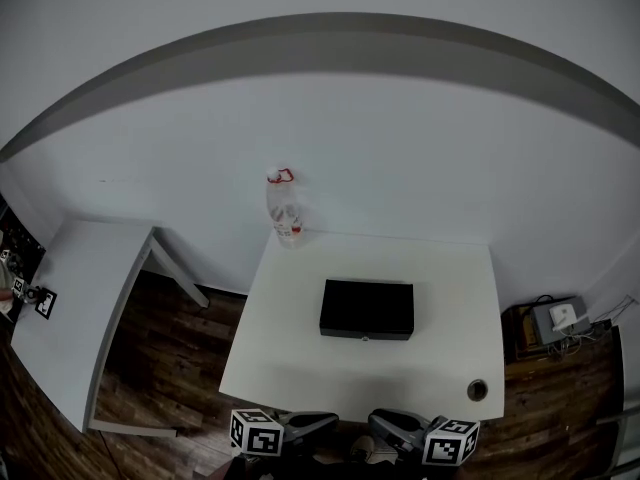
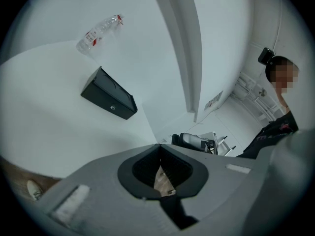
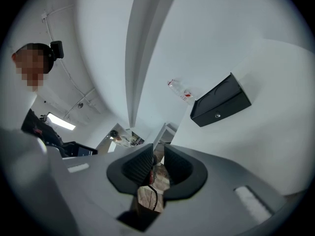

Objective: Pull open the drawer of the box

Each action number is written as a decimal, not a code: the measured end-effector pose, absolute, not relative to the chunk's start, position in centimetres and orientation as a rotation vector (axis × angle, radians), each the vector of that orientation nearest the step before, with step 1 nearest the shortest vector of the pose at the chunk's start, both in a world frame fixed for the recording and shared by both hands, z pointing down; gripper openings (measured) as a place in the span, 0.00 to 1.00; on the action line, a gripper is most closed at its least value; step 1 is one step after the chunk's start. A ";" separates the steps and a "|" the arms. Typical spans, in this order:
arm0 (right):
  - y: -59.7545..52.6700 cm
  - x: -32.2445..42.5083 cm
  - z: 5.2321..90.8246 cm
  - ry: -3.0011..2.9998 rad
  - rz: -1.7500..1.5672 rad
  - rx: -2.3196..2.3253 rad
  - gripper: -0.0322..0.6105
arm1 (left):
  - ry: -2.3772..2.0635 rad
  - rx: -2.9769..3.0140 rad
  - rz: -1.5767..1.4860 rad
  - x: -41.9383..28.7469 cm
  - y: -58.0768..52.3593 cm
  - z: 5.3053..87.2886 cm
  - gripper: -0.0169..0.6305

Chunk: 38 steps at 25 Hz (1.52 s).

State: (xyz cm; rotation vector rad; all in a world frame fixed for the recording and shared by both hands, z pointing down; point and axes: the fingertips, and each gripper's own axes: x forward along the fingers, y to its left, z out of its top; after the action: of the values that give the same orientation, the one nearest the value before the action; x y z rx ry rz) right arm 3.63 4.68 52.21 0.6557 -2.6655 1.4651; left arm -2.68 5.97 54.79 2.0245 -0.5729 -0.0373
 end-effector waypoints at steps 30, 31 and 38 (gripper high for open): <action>-11.7 2.4 67.1 -2.149 1.327 1.267 0.20 | -0.808 2.427 1.102 -6.8 -19.5 63.6 0.03; -12.0 2.2 67.1 -2.150 1.329 1.262 0.20 | -0.805 2.428 1.107 -6.8 -19.6 63.7 0.03; -13.5 1.4 68.0 -2.104 1.358 1.270 0.22 | -0.767 2.409 1.135 -6.7 -19.6 64.0 0.03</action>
State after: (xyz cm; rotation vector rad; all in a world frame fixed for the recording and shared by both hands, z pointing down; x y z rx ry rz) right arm 1.43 -13.51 67.97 1.2703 -2.1039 1.3580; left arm -6.75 -19.64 63.99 2.4091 -0.7667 1.1346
